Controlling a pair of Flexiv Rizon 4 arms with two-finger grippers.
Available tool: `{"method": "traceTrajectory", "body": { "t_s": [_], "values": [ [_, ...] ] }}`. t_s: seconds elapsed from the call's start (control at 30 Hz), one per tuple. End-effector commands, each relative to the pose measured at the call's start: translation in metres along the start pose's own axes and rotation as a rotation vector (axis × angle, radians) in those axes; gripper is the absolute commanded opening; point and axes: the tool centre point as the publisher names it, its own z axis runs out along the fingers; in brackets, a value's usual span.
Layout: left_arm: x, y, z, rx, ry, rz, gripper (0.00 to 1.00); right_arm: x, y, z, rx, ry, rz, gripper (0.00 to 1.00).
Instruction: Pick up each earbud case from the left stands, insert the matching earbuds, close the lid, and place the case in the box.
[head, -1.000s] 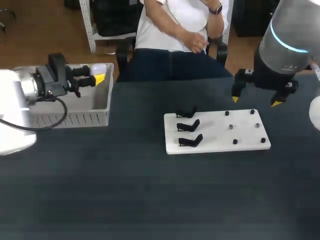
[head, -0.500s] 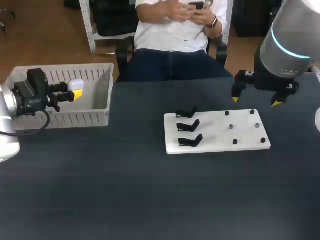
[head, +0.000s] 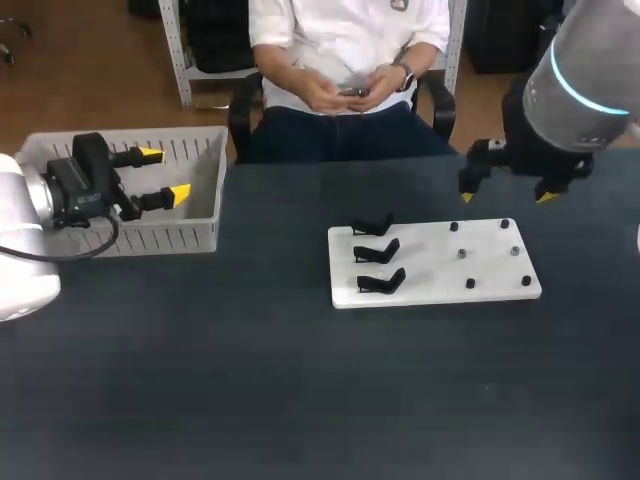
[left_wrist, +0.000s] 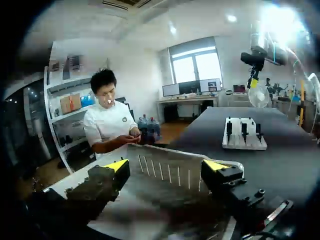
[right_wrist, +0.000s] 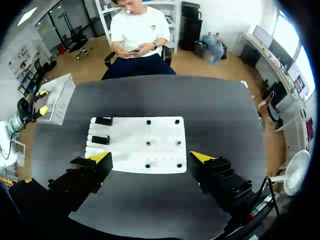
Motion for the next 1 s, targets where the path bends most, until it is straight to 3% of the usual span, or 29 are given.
{"method": "traceTrajectory", "body": {
  "t_s": [0.03,0.17,0.43,0.6,1.0],
  "values": [
    [-0.011,-0.023,-0.007,-0.04,0.013,0.005,1.0,0.009,-0.008,-0.007,-0.102,0.002,-0.145,1.0],
    [-0.02,-0.042,-0.013,-0.01,0.044,0.014,1.0,0.015,-0.003,-0.01,-0.146,0.01,-0.305,1.0],
    [-0.035,-0.088,-0.02,0.062,0.08,-0.023,1.0,0.022,0.006,-0.015,-0.269,-0.032,-0.461,1.0],
    [-0.039,-0.107,-0.02,0.084,0.091,-0.079,1.0,0.019,0.01,-0.025,-0.36,-0.06,-0.483,1.0],
    [-0.039,-0.107,-0.02,0.084,0.091,-0.079,1.0,0.019,0.01,-0.025,-0.36,-0.06,-0.483,1.0]
  ]
}}
